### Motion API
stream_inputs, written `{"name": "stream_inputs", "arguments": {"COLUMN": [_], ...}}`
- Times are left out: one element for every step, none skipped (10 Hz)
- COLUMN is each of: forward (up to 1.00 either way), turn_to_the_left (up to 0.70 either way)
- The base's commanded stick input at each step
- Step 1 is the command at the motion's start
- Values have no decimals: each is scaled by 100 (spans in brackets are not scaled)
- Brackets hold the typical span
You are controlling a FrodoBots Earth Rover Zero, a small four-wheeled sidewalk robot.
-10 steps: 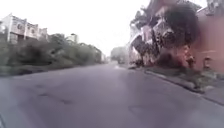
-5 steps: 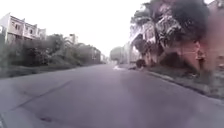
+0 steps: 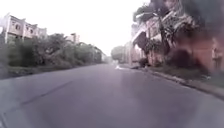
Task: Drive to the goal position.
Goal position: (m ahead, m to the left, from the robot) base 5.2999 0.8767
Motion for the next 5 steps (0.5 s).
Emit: {"name": "stream_inputs", "arguments": {"forward": [100, 100, 100, 100, 100], "turn_to_the_left": [0, 0, 0, 0, 0]}}
